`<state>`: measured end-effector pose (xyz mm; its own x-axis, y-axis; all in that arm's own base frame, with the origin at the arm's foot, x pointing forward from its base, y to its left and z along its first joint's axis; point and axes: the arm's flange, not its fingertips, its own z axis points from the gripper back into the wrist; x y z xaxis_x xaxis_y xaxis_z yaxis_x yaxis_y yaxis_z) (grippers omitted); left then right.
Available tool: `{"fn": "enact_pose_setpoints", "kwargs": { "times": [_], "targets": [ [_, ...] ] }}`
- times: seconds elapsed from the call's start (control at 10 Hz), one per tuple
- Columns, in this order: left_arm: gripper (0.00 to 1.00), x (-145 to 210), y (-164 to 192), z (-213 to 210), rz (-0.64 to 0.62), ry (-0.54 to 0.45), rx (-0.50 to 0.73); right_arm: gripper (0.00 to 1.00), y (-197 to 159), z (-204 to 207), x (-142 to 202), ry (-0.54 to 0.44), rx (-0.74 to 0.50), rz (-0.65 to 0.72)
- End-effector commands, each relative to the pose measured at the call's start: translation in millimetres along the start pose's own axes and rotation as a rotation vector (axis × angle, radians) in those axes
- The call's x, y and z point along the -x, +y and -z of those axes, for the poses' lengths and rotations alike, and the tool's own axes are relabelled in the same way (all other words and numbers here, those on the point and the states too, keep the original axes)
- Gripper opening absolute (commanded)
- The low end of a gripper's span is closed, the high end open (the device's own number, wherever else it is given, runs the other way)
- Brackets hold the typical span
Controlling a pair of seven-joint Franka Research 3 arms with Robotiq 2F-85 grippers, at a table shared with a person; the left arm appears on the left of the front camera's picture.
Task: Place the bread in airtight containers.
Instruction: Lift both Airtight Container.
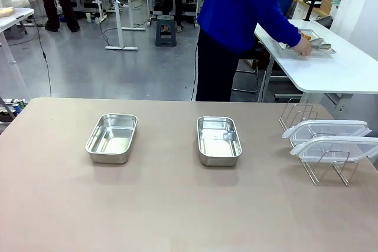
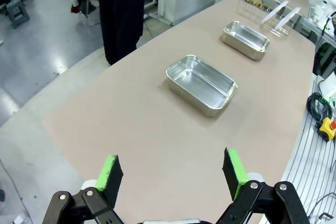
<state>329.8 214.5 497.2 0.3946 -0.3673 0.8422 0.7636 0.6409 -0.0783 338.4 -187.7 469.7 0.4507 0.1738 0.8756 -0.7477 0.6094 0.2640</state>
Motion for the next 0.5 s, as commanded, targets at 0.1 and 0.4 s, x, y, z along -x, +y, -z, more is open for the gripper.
{"fn": "enact_pose_setpoints", "kwargs": {
  "times": [0.1,0.4],
  "targets": [
    [1.00,-1.1,1.7,-0.8,0.020,-0.029,0.004,1.00,-3.7,0.2,-2.8,-0.026,-0.005,-0.027],
    [1.00,-1.1,1.7,-0.8,0.020,-0.029,0.004,1.00,-3.7,0.2,-2.8,-0.026,-0.005,-0.027]
  ]
}}
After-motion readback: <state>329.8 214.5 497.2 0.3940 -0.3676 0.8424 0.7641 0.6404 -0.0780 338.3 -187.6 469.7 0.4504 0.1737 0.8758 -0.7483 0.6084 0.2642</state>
